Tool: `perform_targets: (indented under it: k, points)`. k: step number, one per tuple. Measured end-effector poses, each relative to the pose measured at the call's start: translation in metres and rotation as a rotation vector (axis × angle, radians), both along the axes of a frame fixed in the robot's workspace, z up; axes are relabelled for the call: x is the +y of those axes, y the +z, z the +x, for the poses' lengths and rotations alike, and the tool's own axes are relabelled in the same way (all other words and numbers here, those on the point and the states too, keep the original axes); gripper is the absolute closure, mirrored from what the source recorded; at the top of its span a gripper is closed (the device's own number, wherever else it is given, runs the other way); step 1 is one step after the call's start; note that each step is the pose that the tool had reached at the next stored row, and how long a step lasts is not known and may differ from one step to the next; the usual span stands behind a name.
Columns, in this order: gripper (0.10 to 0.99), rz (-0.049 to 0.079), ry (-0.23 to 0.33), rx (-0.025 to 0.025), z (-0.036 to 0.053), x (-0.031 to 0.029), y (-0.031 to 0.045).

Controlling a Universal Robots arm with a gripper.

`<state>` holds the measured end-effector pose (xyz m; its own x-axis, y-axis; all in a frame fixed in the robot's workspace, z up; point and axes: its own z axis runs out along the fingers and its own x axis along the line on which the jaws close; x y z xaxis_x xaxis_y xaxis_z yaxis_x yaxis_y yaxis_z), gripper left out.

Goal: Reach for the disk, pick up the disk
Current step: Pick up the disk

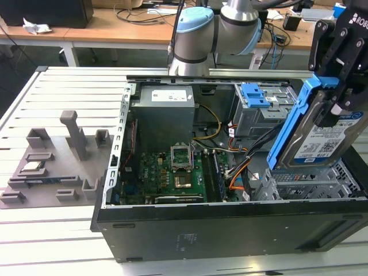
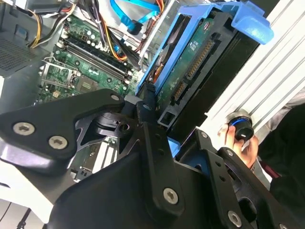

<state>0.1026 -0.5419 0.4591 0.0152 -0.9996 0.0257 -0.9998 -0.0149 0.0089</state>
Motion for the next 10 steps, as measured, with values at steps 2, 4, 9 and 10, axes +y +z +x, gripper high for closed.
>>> perform_targets:
  k: [2,4,9,10]
  points:
    - [0.722,0.0,0.001,0.0,0.0,-0.0038,-0.0034]
    - [0.722,0.0,0.001,0.0,0.0004,-0.0063,-0.0052]
    - [0.722,0.0,0.001,0.0029,0.0108,-0.007,-0.0054]
    - [0.722,0.0,0.001,0.0034,0.0117,-0.0075,-0.0058]
